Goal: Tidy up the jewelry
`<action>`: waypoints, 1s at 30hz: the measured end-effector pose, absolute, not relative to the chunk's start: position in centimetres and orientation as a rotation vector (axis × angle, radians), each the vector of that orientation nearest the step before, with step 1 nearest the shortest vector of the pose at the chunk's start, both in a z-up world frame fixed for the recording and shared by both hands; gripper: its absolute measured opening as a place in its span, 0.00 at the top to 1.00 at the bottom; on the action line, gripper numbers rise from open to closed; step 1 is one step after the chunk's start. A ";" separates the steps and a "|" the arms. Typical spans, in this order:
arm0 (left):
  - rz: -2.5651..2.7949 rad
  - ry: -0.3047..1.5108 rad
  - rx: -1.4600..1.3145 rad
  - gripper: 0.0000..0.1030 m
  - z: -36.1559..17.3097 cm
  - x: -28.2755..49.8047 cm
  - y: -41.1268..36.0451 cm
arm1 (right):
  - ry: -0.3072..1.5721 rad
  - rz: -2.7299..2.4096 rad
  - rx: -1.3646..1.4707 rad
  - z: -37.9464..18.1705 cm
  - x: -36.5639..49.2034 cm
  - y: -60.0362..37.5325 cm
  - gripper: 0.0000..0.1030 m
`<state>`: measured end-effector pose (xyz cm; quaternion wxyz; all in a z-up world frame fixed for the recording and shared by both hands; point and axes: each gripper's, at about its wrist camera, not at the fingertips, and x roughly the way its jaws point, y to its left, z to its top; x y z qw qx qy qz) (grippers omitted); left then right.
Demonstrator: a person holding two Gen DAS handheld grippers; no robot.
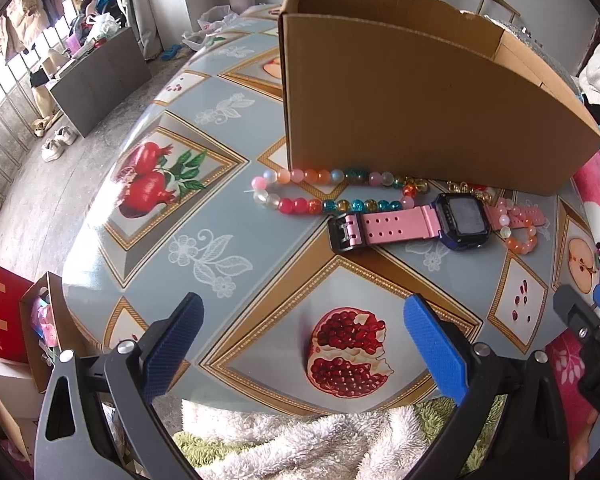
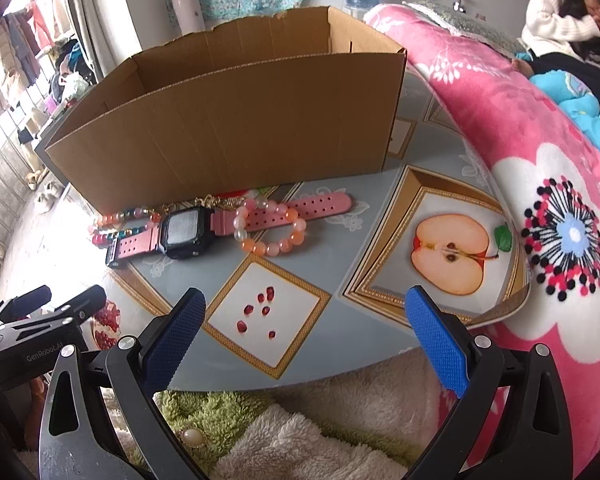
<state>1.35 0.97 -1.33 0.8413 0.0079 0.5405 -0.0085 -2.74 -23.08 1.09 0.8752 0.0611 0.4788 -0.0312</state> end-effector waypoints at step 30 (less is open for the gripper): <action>-0.198 1.040 0.135 0.04 -5.0 4.1 1.7 | 1.044 0.205 -0.160 -1.6 2.9 -18.3 0.82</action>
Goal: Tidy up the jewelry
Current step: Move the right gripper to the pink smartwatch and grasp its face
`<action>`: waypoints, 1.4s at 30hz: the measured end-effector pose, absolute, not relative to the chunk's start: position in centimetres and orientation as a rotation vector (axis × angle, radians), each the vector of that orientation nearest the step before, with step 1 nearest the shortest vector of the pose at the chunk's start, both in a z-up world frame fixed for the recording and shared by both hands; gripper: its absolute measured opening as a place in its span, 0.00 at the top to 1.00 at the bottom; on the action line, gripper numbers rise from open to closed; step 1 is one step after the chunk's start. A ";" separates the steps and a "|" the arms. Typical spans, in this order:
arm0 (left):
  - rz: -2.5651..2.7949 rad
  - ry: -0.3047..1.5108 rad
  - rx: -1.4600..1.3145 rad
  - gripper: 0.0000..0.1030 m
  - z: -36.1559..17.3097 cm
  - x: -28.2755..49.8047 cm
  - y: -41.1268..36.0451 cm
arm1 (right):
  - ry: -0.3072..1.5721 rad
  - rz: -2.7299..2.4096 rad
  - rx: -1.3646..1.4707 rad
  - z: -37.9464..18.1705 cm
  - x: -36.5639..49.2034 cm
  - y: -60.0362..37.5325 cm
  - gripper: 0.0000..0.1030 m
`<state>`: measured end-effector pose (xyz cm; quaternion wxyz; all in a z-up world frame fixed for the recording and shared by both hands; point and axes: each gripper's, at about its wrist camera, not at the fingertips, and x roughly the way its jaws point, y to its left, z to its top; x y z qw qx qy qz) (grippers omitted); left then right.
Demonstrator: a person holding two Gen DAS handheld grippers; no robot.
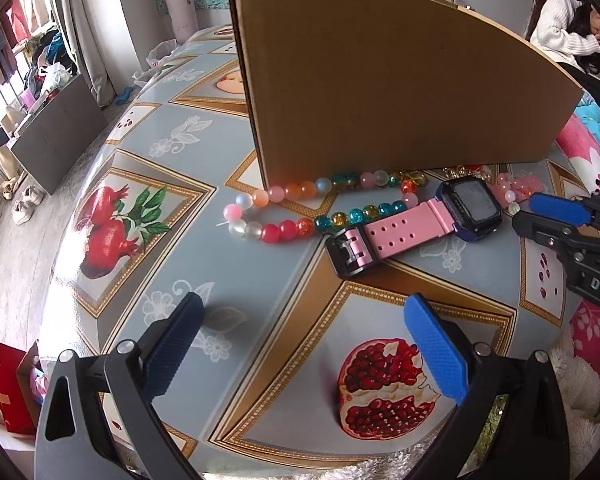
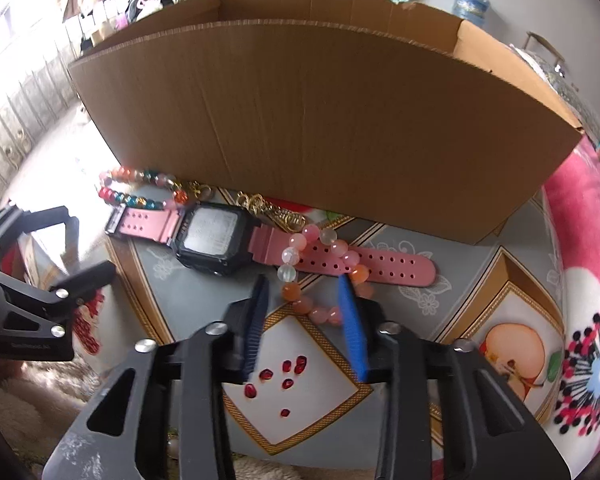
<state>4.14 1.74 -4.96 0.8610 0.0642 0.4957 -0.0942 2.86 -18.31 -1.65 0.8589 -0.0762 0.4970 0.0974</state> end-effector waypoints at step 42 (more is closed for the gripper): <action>-0.286 0.982 0.137 0.04 -4.4 2.1 2.7 | 1.040 0.777 -0.195 -0.6 6.9 -13.0 0.46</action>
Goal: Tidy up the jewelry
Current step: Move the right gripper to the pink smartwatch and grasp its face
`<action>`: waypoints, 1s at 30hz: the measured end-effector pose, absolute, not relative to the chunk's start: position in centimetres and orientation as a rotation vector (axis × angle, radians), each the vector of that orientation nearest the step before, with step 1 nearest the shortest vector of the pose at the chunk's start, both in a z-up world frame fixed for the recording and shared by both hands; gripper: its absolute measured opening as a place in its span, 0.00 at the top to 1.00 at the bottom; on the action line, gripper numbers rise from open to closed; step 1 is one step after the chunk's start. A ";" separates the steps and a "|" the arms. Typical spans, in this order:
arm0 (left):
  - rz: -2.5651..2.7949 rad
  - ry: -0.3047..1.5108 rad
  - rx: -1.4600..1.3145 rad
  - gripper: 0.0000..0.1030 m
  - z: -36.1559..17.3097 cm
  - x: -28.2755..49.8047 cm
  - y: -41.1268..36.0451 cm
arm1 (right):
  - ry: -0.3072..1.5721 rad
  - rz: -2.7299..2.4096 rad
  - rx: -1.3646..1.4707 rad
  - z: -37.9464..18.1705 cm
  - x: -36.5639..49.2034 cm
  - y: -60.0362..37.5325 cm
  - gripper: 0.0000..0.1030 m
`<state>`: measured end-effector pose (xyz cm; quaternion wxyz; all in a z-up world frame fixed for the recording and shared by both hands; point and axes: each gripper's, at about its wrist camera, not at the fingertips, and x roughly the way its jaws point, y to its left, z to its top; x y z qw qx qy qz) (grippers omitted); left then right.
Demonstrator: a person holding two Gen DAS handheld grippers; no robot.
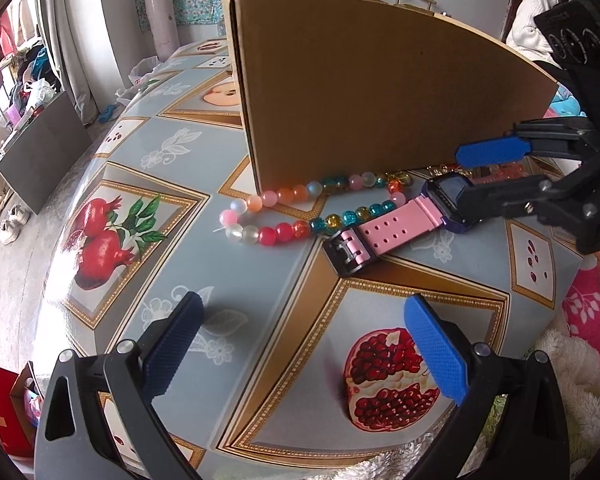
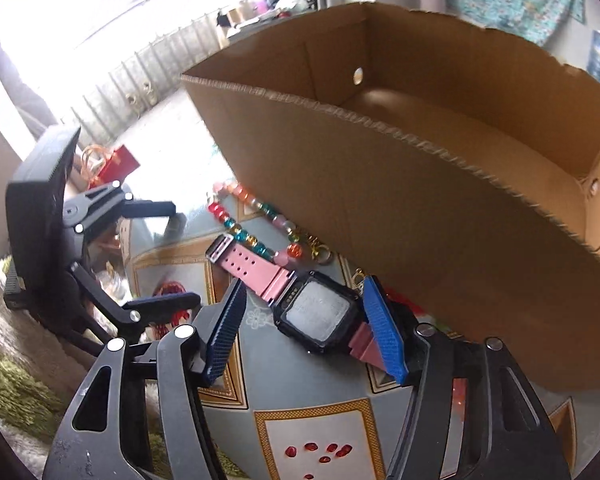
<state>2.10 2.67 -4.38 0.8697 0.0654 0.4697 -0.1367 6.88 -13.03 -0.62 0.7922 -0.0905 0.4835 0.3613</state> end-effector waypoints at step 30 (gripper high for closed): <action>-0.286 0.959 0.099 0.04 -3.5 0.7 5.2 | 0.941 0.728 -0.579 -2.6 1.9 -9.7 0.46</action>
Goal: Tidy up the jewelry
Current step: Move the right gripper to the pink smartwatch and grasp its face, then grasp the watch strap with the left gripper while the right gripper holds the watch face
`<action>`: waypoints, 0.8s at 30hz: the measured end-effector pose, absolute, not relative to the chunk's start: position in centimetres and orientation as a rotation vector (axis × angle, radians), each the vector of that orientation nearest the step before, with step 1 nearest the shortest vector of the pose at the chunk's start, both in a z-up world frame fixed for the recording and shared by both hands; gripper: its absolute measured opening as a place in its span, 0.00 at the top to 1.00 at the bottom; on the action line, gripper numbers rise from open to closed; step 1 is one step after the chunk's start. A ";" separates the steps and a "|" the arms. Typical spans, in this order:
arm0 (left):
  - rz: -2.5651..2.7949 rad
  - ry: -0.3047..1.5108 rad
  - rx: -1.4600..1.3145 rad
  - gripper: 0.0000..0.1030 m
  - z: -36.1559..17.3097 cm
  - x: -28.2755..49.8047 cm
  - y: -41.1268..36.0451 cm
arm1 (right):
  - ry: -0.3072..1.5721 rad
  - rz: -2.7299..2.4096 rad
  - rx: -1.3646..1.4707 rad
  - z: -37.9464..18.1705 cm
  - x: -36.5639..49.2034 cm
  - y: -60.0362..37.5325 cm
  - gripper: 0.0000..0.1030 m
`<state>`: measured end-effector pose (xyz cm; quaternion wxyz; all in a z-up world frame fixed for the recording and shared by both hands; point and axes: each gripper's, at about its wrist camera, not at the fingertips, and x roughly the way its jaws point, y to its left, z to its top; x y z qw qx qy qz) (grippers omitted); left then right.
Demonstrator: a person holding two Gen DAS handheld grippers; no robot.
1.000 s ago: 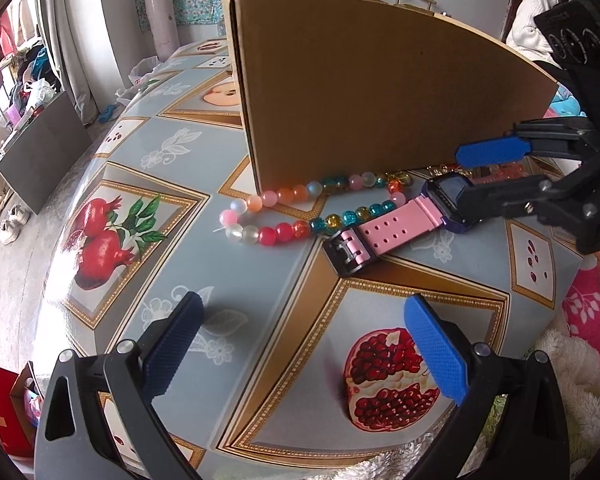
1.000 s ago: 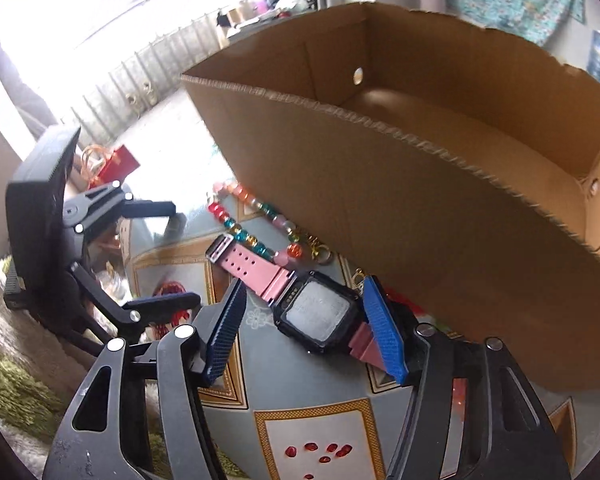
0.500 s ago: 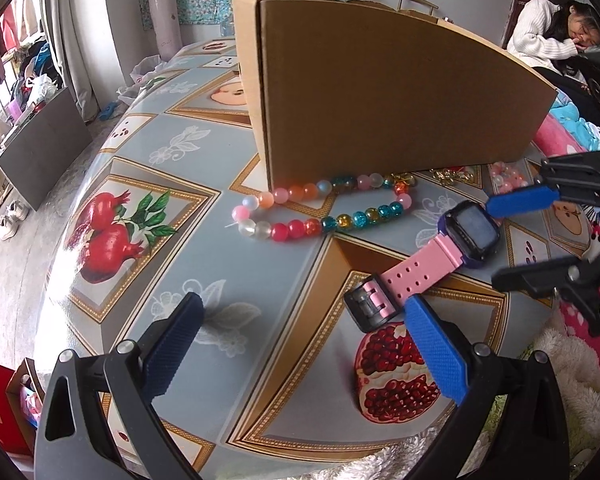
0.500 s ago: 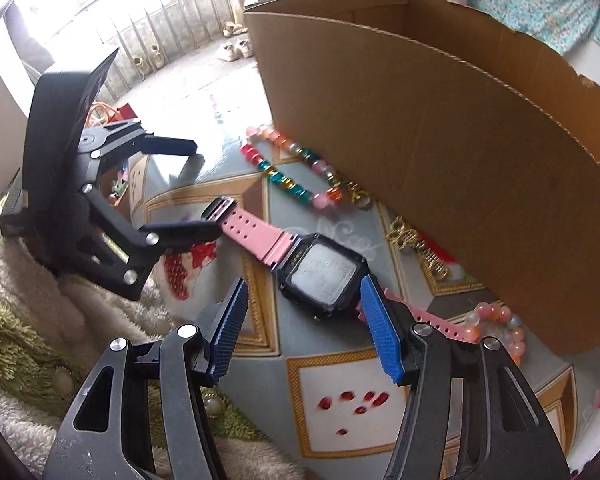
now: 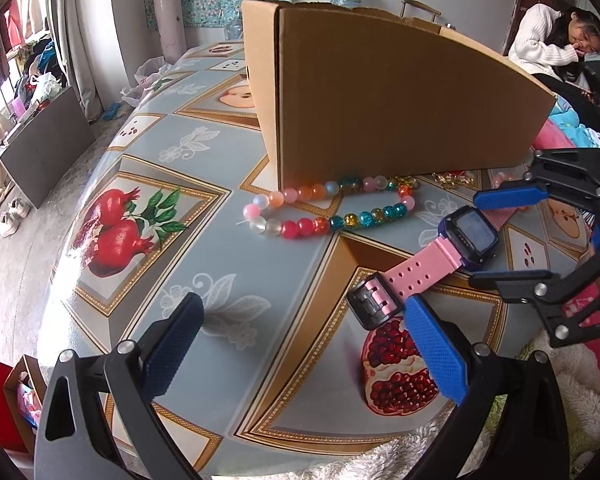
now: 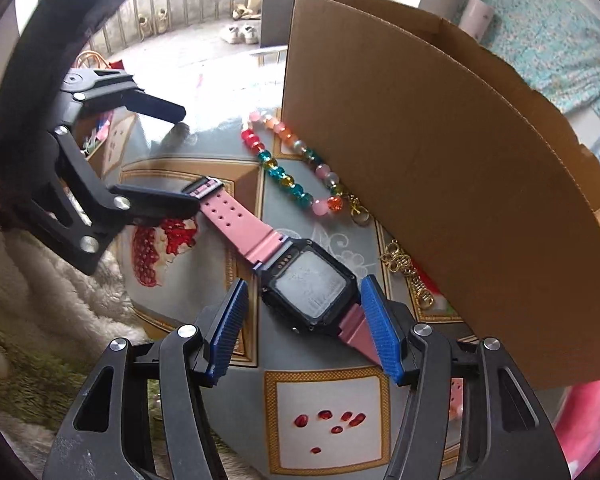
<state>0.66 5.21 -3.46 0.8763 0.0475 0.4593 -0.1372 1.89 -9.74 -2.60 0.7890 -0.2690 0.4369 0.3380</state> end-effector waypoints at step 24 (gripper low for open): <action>-0.392 0.624 0.667 0.39 -2.3 -3.1 -3.7 | 1.212 0.899 -0.214 -2.1 9.9 -14.7 0.51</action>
